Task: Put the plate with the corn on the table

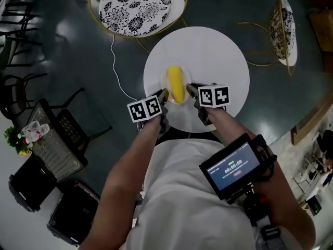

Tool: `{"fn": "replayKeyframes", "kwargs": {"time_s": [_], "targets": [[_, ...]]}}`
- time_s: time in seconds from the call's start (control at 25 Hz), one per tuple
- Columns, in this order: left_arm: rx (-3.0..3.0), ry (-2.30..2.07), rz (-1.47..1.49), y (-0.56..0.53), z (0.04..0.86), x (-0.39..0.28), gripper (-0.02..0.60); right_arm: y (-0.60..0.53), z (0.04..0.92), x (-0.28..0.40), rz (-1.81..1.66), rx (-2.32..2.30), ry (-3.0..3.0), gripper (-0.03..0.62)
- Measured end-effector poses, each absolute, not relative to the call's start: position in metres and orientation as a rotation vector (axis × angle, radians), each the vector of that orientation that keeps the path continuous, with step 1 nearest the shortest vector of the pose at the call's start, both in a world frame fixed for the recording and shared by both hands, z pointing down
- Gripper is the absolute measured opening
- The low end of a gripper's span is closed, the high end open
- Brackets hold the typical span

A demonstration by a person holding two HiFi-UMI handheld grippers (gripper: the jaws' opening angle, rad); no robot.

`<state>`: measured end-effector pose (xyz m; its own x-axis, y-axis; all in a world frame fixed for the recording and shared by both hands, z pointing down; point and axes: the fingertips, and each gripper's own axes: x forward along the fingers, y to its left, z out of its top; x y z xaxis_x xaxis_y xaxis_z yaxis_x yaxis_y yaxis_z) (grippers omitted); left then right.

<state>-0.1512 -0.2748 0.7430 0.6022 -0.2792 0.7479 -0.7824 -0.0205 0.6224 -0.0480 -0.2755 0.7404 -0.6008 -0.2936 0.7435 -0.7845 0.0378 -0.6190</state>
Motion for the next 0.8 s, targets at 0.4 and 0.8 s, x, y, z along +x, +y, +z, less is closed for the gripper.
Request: {"fn": "replayKeyframes", "kwargs": {"time_s": [0.4, 0.8], "targets": [[1.603, -0.908, 0.558, -0.2767, 0.7503, -0.1454, 0.041, -0.2751, 0.7507, -0.0427, 1.569, 1.117, -1.88, 0.043], [1.605, -0.906, 0.577, -0.2793, 0.7504, -0.1419, 0.043, -0.2769, 0.7497, -0.0408, 1.532, 1.133, -1.876, 0.043]]}}
